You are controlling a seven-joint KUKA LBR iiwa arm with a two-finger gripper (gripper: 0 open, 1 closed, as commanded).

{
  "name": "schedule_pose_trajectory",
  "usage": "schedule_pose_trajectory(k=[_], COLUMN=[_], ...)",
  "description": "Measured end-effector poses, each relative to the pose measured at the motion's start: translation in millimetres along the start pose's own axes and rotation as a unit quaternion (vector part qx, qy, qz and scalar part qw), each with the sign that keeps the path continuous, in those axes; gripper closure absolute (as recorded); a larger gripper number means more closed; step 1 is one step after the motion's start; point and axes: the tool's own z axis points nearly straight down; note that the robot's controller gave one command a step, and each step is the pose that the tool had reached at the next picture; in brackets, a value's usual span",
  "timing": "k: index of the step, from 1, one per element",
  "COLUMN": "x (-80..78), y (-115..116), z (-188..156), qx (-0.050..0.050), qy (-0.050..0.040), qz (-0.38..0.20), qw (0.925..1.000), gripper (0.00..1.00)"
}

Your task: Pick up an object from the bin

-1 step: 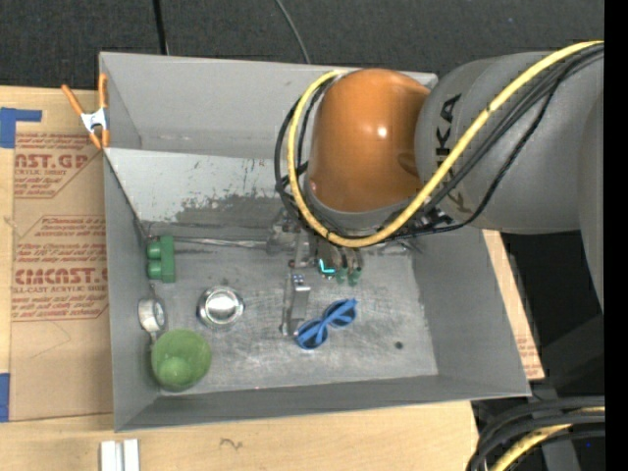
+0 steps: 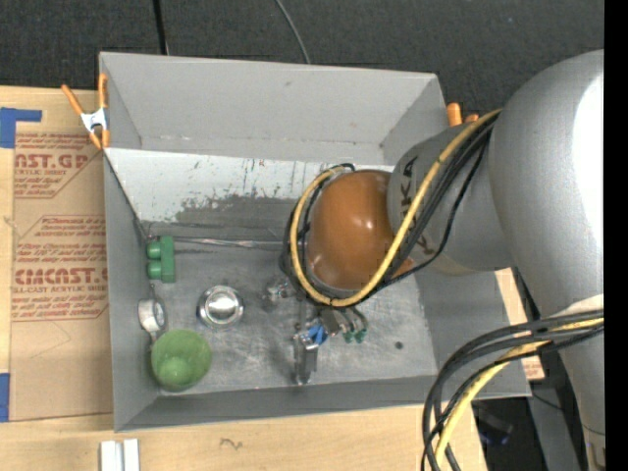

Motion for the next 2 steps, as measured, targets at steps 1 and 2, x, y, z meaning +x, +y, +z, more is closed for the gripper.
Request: schedule_pose_trajectory(k=[1, 2], x=[26.0, -11.9], y=[-50, -90], z=[-57, -1], qx=[0.002, 0.001], qy=[0.0018, 0.0005], qz=[-0.001, -0.002], qw=[1.0, 1.0], gripper=[0.0, 0.0])
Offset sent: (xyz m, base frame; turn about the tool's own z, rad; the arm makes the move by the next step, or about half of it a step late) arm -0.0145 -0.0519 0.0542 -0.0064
